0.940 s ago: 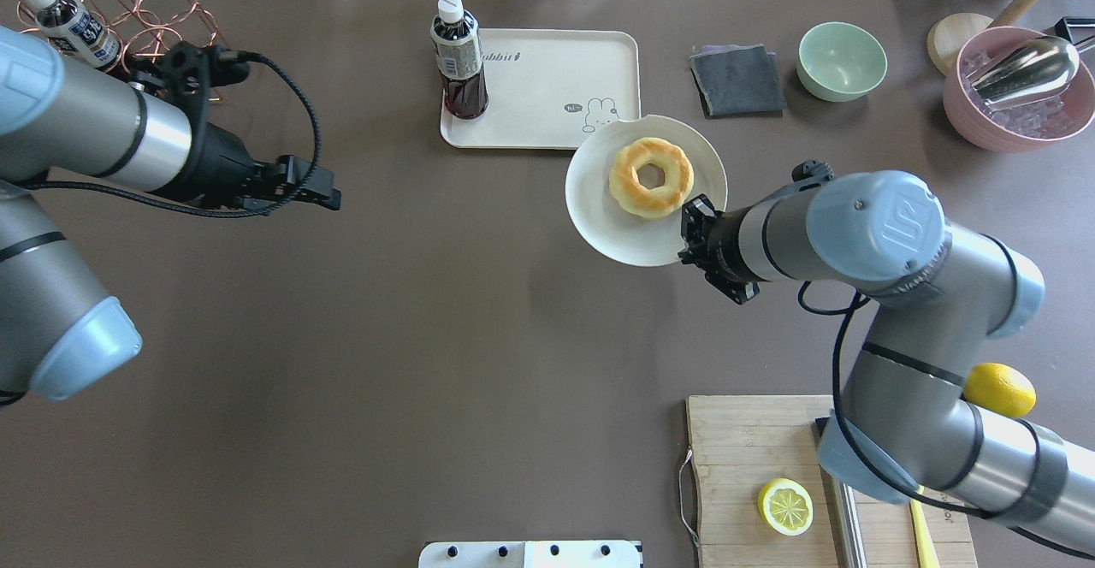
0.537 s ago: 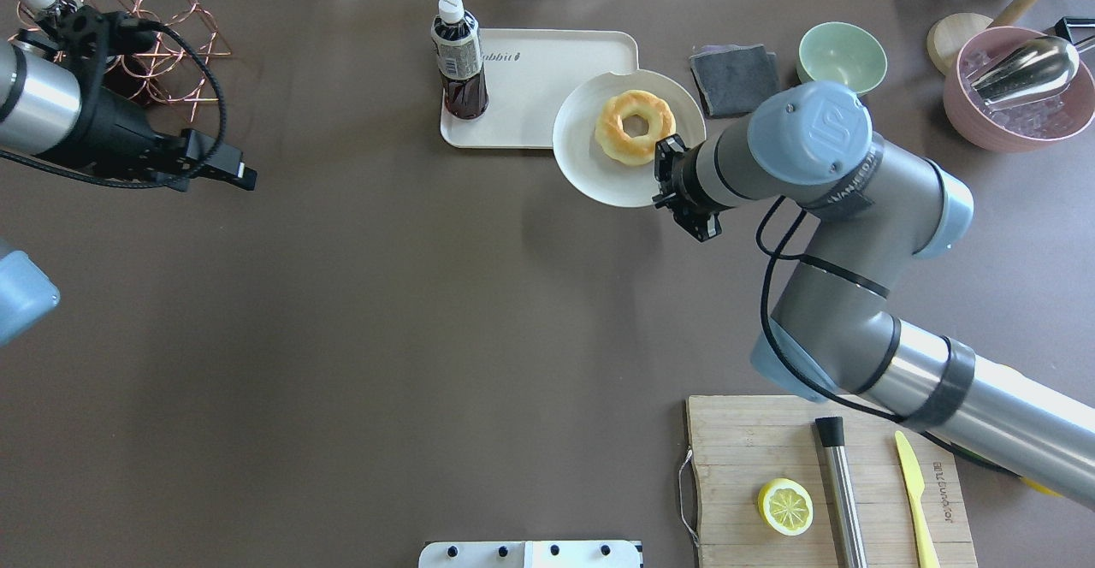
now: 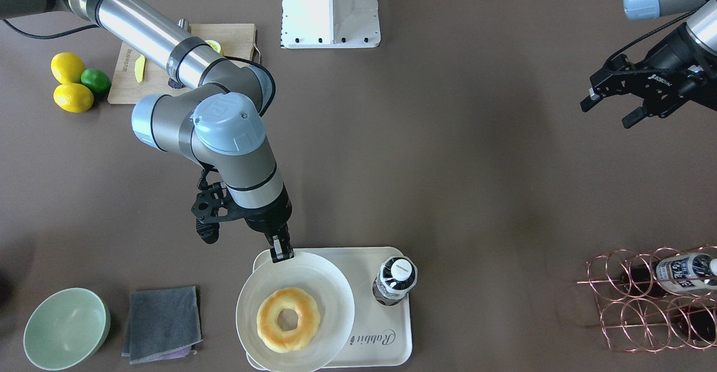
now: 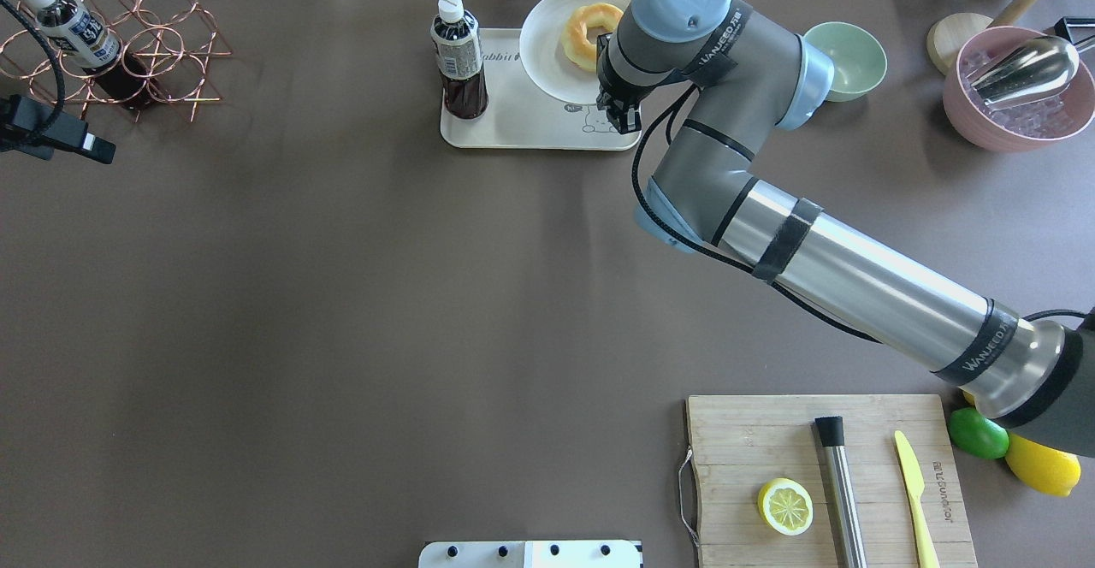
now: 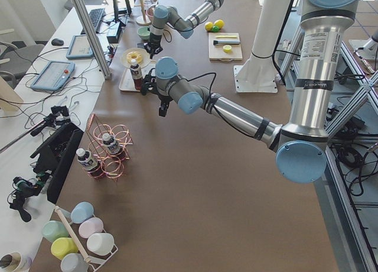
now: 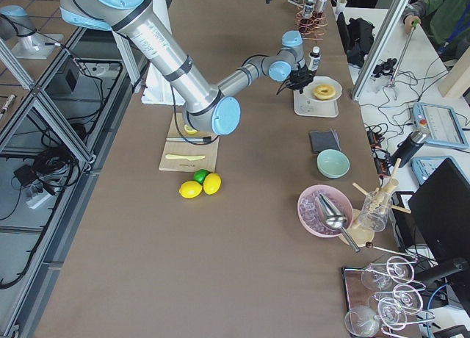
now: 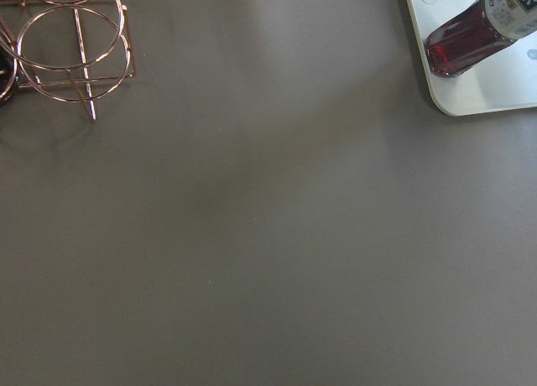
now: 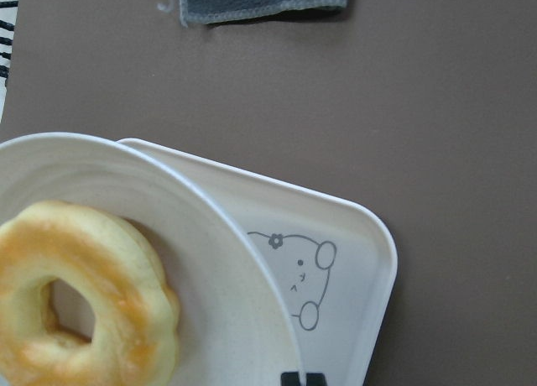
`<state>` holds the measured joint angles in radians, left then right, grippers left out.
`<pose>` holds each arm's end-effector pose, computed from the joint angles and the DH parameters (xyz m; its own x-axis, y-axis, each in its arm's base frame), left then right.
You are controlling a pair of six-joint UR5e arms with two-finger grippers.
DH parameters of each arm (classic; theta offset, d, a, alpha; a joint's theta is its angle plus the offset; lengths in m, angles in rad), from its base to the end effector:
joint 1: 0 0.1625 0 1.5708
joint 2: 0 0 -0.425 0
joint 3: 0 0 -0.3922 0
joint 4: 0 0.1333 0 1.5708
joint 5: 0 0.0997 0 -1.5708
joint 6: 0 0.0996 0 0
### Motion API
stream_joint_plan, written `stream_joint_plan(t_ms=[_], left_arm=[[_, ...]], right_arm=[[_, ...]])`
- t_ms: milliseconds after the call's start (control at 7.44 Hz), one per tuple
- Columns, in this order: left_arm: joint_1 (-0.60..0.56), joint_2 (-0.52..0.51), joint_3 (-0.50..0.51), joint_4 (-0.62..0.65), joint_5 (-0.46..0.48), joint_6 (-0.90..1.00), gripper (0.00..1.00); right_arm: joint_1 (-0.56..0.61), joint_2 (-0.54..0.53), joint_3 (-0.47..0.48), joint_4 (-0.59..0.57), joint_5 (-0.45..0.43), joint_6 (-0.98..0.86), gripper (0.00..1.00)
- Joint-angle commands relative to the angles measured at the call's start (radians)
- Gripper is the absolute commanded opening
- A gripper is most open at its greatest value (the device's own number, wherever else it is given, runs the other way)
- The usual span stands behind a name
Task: Place donut on tray
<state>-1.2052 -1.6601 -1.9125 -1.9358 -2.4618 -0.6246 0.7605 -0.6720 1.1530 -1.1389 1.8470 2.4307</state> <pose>0.1297 -0.4951 0.3945 0.4613 0.2213 -0.8592 0.0242 0.9649 0.2615 -0.5188 -0.6401 0.2253 -0.0950 0.9159 0.3900 -0.6664 0.2325 -0.7084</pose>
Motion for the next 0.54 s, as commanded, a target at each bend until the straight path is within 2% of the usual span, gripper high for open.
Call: stream_joint_plan(t_ms=[0,134,269,403], left_arm=[[-0.007,0.0,-0.005,0.0,-0.005,0.008,0.99],[-0.005,-0.001,-0.005,0.0,-0.003,0.008,0.99],[-0.007,-0.003,-0.005,0.0,-0.003,0.008,0.99],[-0.007,-0.004,-0.005,0.0,-0.003,0.008,0.99]], right_arm=[[-0.038,0.057,-0.107,0.066,-0.037,0.036,0.0],[-0.044,0.051,-0.105,0.077,-0.04,0.034,0.0],[-0.044,0.049,-0.102,0.076,-0.038,0.016,0.34],[-0.047,0.042,-0.095,0.077,-0.032,-0.049,0.97]])
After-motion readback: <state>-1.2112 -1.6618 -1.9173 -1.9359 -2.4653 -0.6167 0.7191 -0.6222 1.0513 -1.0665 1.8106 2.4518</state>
